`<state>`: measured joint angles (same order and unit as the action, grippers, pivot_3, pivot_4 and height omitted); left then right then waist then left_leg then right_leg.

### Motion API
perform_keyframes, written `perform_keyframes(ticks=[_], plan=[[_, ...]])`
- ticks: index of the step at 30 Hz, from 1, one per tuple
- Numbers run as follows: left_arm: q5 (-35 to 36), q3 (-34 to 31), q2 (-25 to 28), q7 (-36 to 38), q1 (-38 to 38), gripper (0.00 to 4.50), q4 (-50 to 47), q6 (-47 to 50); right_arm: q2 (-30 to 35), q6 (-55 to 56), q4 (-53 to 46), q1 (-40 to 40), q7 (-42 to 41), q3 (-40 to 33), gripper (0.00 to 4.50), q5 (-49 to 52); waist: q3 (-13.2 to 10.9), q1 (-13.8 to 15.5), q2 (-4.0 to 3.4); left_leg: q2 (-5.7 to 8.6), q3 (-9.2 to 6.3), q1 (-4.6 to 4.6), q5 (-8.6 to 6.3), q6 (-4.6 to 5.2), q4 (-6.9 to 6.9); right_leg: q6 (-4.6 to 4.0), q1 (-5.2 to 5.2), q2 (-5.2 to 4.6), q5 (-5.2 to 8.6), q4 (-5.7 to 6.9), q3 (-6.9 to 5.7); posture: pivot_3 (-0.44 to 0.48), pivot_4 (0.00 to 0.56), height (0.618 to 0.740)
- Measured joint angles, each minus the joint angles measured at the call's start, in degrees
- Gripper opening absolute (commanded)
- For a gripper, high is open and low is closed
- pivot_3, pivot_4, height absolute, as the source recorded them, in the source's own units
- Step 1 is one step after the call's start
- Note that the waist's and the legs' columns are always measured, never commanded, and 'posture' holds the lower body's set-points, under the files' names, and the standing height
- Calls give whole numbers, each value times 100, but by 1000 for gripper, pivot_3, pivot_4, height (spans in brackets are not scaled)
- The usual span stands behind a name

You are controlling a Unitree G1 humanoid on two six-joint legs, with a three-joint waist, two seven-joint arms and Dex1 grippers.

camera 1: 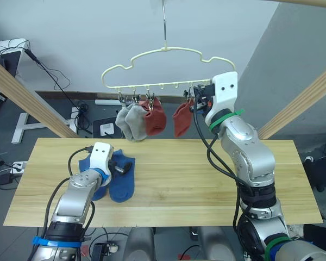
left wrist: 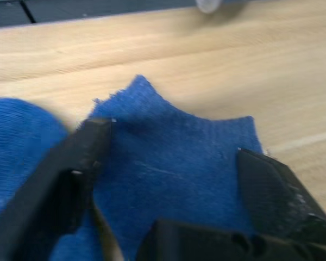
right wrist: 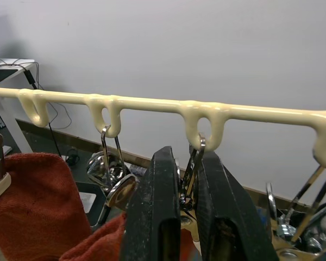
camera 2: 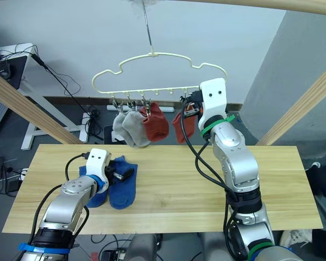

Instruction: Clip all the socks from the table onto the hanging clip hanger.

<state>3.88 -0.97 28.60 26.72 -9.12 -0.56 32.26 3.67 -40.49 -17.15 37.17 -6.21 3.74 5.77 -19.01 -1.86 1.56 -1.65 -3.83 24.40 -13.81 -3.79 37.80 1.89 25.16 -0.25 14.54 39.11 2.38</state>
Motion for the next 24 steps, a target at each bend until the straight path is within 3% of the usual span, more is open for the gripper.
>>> perform_keyframes(ticks=[10, 20, 24], plan=[[50, -62, -155, -161, 31, 75, -14, 65, 50, 0, 0, 0, -12, 24, 37, -5, 0, -2, 0, 0, 1, -1, 0, 0, 1, -1, 0, 1, -1, 1, 0, 16, 304, 740], [533, 227, -829, 256, 279, 0, -416, -68, 65, 0, -2, 1, -11, 35, 37, -4, 0, 0, 0, 1, 2, 3, 0, 0, 2, -2, 0, -8, -1, -1, 0, 2, 299, 740], [1194, 425, -1388, 558, 392, 0, -1036, -1, 73, 0, -3, 2, -9, 32, 37, -4, 0, -3, 0, 0, 1, 5, 0, 0, 3, -2, 0, -8, -1, -1, 0, 2, 299, 740]])
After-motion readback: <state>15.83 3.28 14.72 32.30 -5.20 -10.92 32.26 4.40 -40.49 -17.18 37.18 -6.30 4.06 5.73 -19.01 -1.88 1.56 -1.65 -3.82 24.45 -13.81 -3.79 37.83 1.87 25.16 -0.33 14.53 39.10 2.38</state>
